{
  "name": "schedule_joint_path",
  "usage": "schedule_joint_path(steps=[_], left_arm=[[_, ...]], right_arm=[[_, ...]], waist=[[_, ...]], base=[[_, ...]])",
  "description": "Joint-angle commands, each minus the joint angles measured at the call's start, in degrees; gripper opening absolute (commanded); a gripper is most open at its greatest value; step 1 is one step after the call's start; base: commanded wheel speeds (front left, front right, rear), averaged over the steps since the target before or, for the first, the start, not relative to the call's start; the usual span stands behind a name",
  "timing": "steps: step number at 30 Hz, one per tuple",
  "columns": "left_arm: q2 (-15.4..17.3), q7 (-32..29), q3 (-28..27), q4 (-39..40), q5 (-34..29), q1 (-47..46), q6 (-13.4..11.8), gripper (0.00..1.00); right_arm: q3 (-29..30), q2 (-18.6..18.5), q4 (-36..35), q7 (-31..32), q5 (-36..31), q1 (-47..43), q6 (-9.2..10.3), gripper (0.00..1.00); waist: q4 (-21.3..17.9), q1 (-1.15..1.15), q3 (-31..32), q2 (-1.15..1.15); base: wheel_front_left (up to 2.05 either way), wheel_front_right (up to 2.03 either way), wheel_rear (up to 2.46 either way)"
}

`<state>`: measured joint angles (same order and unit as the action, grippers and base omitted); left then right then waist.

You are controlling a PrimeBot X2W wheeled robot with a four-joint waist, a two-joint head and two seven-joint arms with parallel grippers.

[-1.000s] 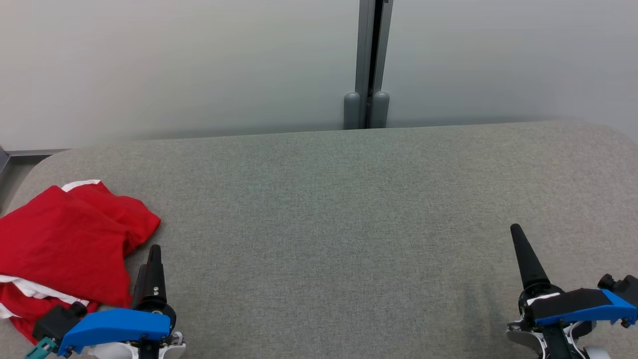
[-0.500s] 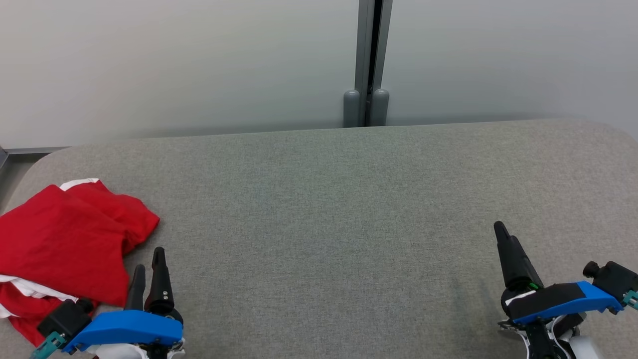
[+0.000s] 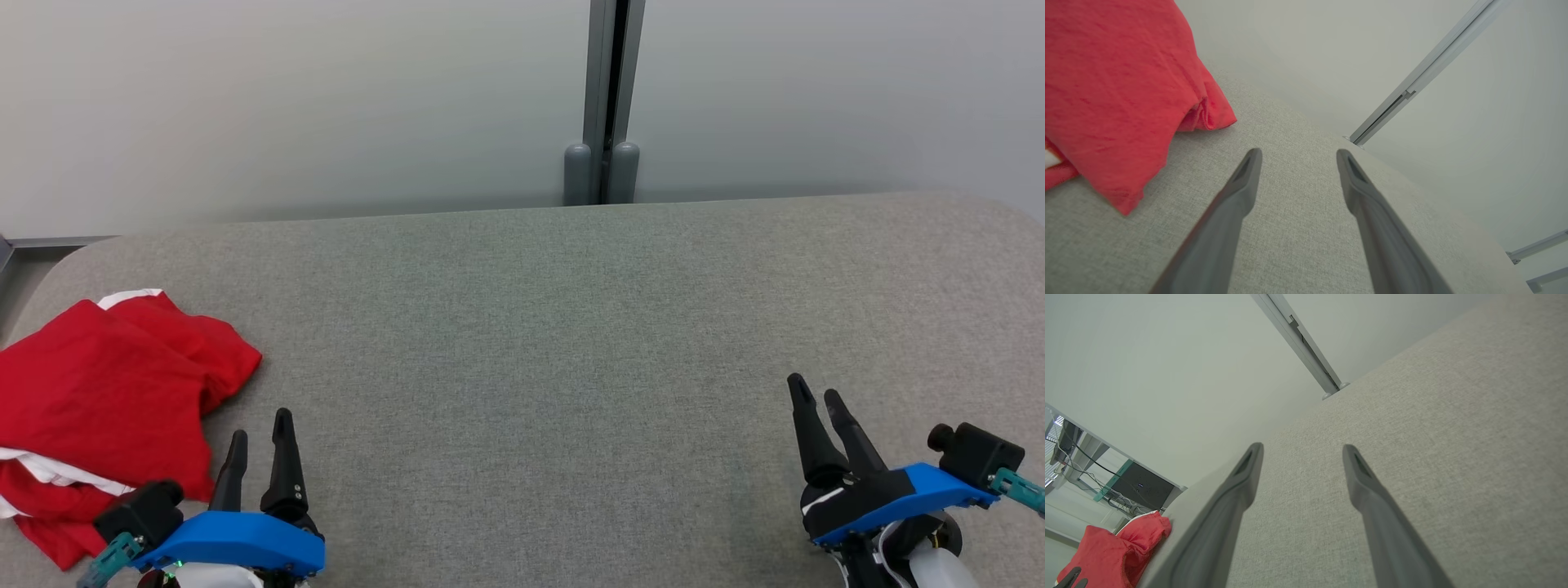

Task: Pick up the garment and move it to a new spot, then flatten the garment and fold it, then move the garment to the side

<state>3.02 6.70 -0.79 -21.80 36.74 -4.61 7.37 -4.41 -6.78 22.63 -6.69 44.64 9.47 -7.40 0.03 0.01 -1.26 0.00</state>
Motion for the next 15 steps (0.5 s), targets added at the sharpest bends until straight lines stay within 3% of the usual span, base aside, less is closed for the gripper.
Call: schedule_joint_path(steps=[1, 15], left_arm=[[0.2, 0.5, 0.3, 0.4, -1.5, -1.0, -0.2, 1.0], [0.3, 2.7, 2.2, -0.4, -11.5, -0.5, -1.1, 1.0]], right_arm=[[-0.1, -0.2, -0.3, -0.5, -1.4, 1.9, -0.11, 1.0], [0.0, 0.9, 2.6, -2.7, -13.5, 2.6, -0.12, 1.0]], waist=[[0.0, -0.01, -0.1, 0.0], [0.0, -0.01, -0.2, 0.0]], base=[[0.0, 0.0, 0.0], [0.0, 0.0, 0.0]])
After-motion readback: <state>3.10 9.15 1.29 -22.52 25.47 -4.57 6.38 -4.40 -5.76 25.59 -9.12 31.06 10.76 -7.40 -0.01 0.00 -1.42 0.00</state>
